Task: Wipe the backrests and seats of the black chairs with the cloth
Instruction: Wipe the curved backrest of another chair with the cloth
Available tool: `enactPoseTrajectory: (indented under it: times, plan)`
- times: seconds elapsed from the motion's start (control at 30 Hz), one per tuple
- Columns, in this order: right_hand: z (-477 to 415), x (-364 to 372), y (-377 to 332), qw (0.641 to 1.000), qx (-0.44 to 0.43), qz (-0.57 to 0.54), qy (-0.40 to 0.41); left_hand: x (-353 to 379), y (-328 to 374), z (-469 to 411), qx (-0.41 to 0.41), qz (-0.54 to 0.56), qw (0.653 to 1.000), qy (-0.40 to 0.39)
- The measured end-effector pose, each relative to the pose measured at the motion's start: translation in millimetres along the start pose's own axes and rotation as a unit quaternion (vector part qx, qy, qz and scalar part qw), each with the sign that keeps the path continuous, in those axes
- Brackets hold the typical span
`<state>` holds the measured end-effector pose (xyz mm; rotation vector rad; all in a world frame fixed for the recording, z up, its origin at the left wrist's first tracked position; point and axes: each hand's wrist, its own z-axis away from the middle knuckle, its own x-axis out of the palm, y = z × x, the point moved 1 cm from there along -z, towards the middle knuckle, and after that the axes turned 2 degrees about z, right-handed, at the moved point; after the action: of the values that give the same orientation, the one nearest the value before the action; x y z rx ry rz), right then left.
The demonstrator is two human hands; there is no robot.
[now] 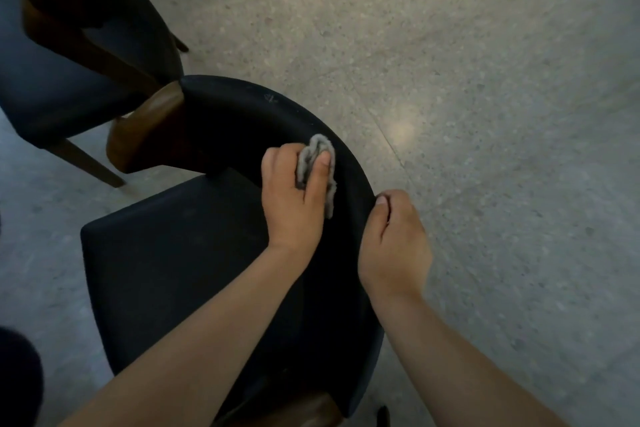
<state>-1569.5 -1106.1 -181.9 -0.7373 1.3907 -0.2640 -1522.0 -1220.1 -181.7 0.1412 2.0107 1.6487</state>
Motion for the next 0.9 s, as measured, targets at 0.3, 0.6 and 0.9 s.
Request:
enactPoseTrajectory:
  times: [0.3, 0.6, 0.9]
  plan:
    - [1.7, -0.5, -1.2, 1.0, 0.007, -0.007, 0.006, 15.4, 1.1, -28.7, 0.135, -0.192, 0.972, -0.009]
    - [1.5, 3.3, 5.1, 1.0, 0.006, -0.023, -0.001, 25.0, -42.7, -6.3, -0.092, -0.026, 0.987, 0.13]
    - [1.5, 3.3, 8.2, 0.998, 0.003, -0.068, 0.001, 29.3, -118.7, 10.9, -0.187, 0.008, 0.971, 0.15]
